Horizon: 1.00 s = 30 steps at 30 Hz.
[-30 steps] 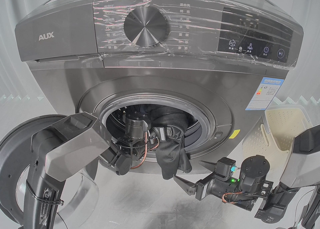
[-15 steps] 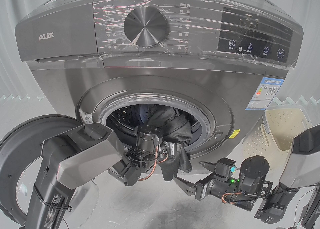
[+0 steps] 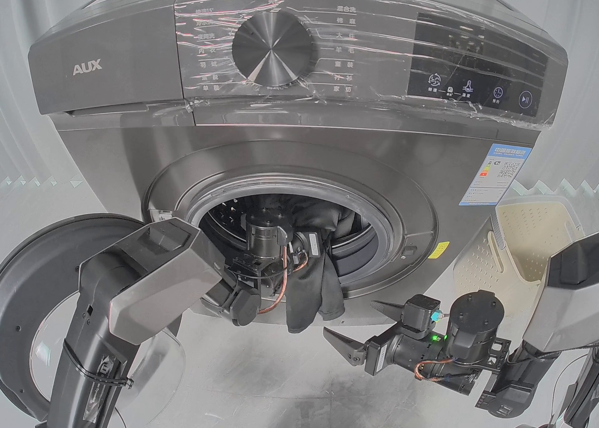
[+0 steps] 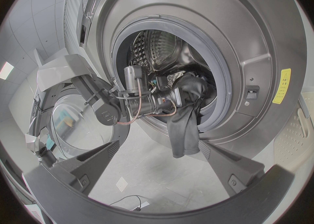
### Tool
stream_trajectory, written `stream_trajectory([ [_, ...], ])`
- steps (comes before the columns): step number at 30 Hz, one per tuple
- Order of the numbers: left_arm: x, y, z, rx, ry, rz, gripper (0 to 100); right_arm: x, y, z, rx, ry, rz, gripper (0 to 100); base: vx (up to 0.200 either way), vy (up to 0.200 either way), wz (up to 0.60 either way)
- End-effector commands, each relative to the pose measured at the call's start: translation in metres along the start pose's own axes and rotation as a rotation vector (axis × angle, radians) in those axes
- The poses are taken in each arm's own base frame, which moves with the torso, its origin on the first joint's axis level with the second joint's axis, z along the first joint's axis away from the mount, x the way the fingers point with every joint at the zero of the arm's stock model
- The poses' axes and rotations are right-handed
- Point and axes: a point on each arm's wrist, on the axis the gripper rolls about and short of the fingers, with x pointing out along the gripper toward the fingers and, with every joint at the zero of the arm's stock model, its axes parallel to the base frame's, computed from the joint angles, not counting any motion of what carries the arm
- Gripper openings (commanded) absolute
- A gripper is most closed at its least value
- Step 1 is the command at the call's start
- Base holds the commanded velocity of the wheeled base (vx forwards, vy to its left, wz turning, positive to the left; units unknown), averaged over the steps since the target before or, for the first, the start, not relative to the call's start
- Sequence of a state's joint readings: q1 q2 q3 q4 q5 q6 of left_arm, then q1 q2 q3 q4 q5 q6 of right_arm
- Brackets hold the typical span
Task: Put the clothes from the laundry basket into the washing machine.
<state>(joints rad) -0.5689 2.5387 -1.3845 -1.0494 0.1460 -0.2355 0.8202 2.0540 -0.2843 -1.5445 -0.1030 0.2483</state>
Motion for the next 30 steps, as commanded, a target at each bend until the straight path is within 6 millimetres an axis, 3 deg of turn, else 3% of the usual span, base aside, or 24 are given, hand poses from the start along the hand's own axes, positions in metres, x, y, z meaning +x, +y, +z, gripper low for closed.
stream_trajectory([
  [1, 0.009, 0.013, 0.038, -0.021, -0.129, 0.03, 0, 0.0, 0.0, 0.0, 0.0, 0.0, 0.001, 100, 0.0, 0.0, 0.0],
  [7, 0.021, 0.024, 0.072, -0.038, -0.26, 0.062, 0, 0.001, 0.0, 0.001, 0.001, -0.004, 0.002, 100, 0.0, 0.0, 0.0],
  [10, 0.024, 0.029, 0.077, -0.039, -0.276, 0.069, 0, 0.001, 0.0, 0.001, 0.001, -0.004, 0.002, 100, 0.0, 0.0, 0.0],
  [14, 0.023, 0.031, 0.066, -0.033, -0.241, 0.076, 0, 0.001, 0.0, 0.001, 0.001, -0.006, 0.002, 100, 0.0, 0.0, 0.0],
  [15, 0.022, 0.031, 0.065, -0.031, -0.237, 0.077, 100, 0.001, 0.0, 0.001, 0.001, -0.006, 0.002, 100, 0.0, 0.0, 0.0],
  [19, 0.014, 0.028, 0.052, -0.031, -0.174, 0.073, 100, 0.001, 0.0, 0.001, 0.001, -0.006, 0.002, 100, 0.0, 0.0, 0.0],
  [30, -0.034, 0.009, 0.012, 0.018, 0.092, -0.031, 100, 0.001, 0.0, 0.001, 0.001, -0.006, 0.001, 100, 0.0, 0.0, 0.0],
])
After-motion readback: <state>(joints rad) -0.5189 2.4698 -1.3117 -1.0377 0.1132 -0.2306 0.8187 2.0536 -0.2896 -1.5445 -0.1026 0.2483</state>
